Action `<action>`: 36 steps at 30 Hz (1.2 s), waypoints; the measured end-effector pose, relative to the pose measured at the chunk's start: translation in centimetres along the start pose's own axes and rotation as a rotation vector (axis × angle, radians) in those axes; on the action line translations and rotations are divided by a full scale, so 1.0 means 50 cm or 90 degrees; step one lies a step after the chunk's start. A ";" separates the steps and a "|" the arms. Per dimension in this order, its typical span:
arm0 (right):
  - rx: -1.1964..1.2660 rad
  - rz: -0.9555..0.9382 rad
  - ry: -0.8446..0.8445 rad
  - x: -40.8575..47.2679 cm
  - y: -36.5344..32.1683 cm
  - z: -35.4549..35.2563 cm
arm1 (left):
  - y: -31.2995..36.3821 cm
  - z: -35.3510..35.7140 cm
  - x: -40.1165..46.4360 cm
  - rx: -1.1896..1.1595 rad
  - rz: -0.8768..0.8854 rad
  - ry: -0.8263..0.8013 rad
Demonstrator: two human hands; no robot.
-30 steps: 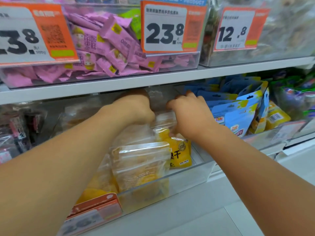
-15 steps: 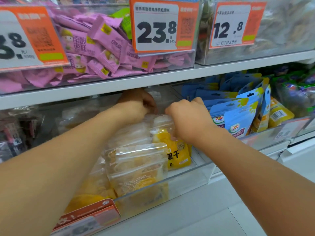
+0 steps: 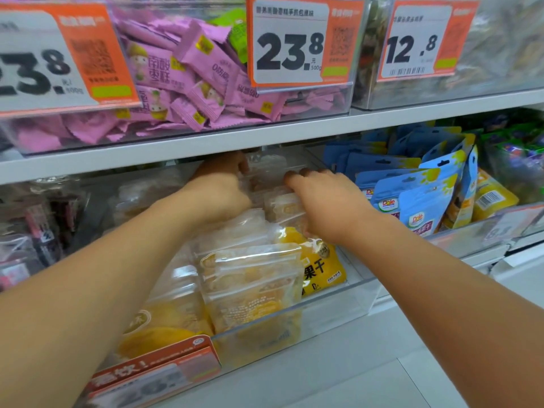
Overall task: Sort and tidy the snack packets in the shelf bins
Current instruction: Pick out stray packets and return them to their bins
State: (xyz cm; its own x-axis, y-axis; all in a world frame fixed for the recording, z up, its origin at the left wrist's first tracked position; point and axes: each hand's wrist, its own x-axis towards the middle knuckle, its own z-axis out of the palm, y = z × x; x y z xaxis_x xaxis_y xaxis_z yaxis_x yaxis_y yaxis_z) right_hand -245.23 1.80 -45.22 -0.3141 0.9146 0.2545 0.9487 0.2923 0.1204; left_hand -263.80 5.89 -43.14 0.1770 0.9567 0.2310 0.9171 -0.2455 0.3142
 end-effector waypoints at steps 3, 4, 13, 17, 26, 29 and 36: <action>0.006 0.012 0.016 -0.003 -0.001 -0.002 | -0.020 -0.012 -0.009 0.019 0.016 -0.006; 0.008 0.008 0.023 -0.005 -0.002 -0.001 | -0.024 -0.017 -0.012 0.021 0.036 -0.012; -0.003 -0.032 -0.022 -0.021 -0.016 -0.004 | -0.029 -0.039 -0.022 0.093 0.018 -0.065; -0.002 -0.046 0.032 -0.028 -0.021 0.001 | -0.057 -0.051 -0.029 0.153 0.056 -0.091; -0.042 -0.040 0.115 -0.035 -0.013 0.012 | -0.089 -0.082 -0.043 0.133 0.118 -0.165; -0.041 -0.018 0.088 -0.036 -0.015 0.010 | -0.069 -0.067 -0.034 0.086 0.138 -0.162; -0.025 0.027 0.014 -0.017 -0.015 0.000 | -0.051 -0.069 -0.013 0.233 0.171 -0.228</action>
State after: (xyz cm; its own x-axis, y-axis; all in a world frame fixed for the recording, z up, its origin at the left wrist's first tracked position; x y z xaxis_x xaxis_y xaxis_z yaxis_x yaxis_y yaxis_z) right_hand -245.66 0.81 -45.55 -0.2746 0.9193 0.2819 0.9593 0.2418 0.1461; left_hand -267.49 5.37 -40.89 0.4727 0.8769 -0.0875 0.8756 -0.4785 -0.0660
